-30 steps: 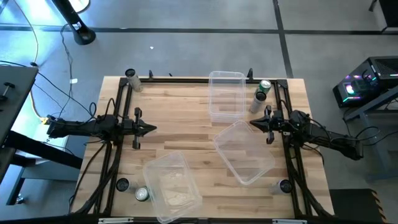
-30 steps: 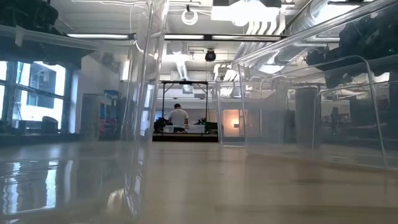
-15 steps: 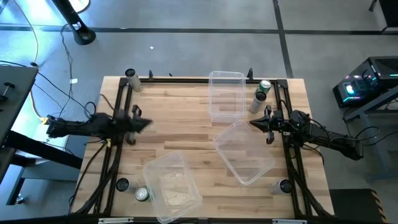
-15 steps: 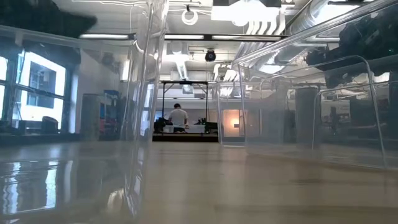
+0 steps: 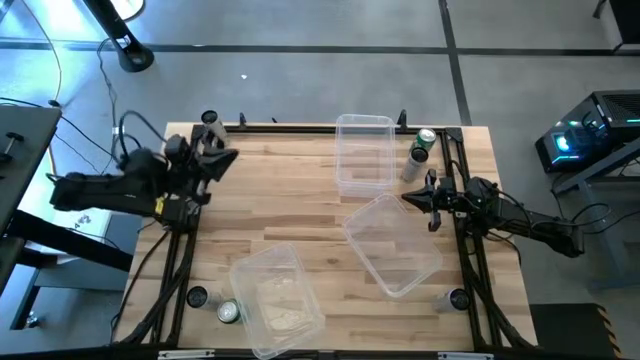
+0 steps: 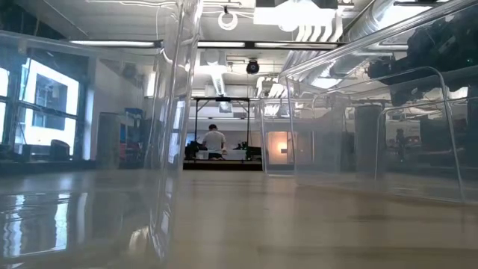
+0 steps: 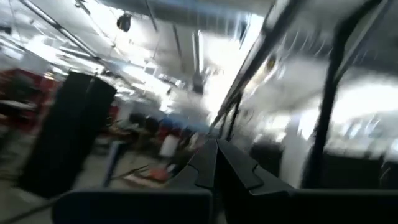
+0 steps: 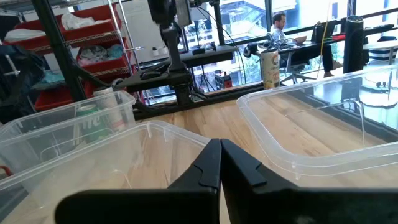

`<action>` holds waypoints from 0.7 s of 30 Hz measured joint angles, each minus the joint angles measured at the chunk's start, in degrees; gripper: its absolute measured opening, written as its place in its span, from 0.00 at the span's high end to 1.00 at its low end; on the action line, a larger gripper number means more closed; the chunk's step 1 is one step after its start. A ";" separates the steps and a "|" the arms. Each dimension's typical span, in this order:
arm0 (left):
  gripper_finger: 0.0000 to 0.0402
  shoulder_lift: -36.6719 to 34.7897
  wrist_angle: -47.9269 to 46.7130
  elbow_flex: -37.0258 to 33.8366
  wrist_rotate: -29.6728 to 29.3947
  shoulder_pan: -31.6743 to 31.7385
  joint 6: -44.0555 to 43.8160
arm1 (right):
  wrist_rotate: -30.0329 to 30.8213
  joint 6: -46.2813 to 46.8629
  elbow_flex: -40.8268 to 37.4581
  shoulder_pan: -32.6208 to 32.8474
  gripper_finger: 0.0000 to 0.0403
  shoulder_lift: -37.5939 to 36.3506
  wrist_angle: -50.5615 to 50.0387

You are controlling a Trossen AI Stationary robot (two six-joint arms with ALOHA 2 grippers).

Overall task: Sort soda cans
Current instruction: Move the transparent container from the bottom to the left of the table

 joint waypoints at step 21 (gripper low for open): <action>1.00 15.50 1.11 20.68 0.37 1.47 -12.88 | 19.00 34.56 2.40 0.04 1.00 1.76 44.47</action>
